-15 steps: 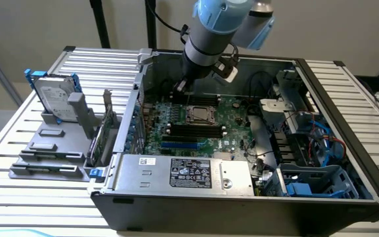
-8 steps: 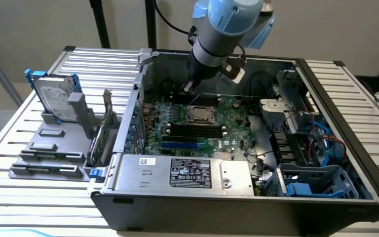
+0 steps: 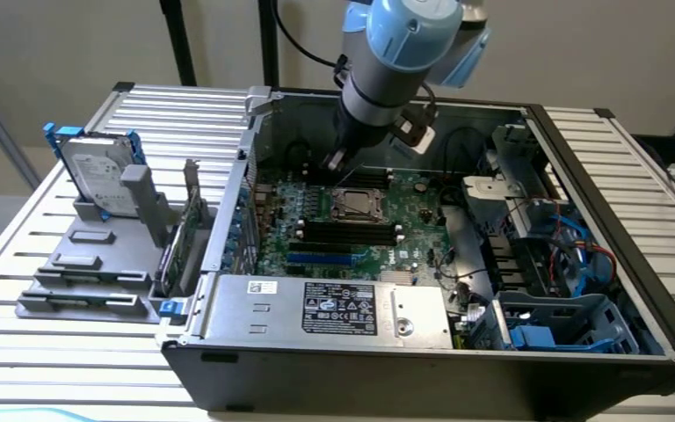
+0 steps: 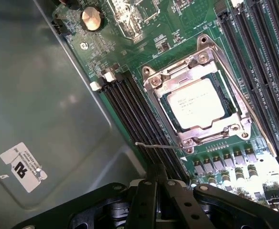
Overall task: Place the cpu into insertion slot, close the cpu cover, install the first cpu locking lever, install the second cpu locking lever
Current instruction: 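Install the first cpu locking lever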
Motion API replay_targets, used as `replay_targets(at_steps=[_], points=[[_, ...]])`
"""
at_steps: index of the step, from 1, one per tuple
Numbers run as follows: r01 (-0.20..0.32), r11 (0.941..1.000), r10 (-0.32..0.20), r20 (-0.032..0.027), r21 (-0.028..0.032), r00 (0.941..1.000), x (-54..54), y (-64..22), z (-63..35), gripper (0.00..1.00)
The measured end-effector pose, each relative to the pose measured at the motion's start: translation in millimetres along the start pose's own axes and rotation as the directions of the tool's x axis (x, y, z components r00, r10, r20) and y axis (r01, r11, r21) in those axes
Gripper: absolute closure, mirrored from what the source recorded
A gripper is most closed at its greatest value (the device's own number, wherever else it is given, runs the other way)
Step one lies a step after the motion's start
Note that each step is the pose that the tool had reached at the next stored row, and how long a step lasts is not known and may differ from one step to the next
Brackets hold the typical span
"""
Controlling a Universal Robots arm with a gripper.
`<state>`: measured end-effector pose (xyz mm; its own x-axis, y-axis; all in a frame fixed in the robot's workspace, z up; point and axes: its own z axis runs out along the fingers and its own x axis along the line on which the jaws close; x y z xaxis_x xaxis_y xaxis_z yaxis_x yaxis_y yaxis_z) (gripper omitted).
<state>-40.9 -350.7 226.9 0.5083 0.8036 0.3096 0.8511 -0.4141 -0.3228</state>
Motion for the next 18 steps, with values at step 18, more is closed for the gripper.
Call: replay_targets(at_steps=[18], points=[[0.006, 0.9999, -0.005, 0.0324, -0.0144, 0.9995, -8.8, 3.4, 19.6, 0.89]])
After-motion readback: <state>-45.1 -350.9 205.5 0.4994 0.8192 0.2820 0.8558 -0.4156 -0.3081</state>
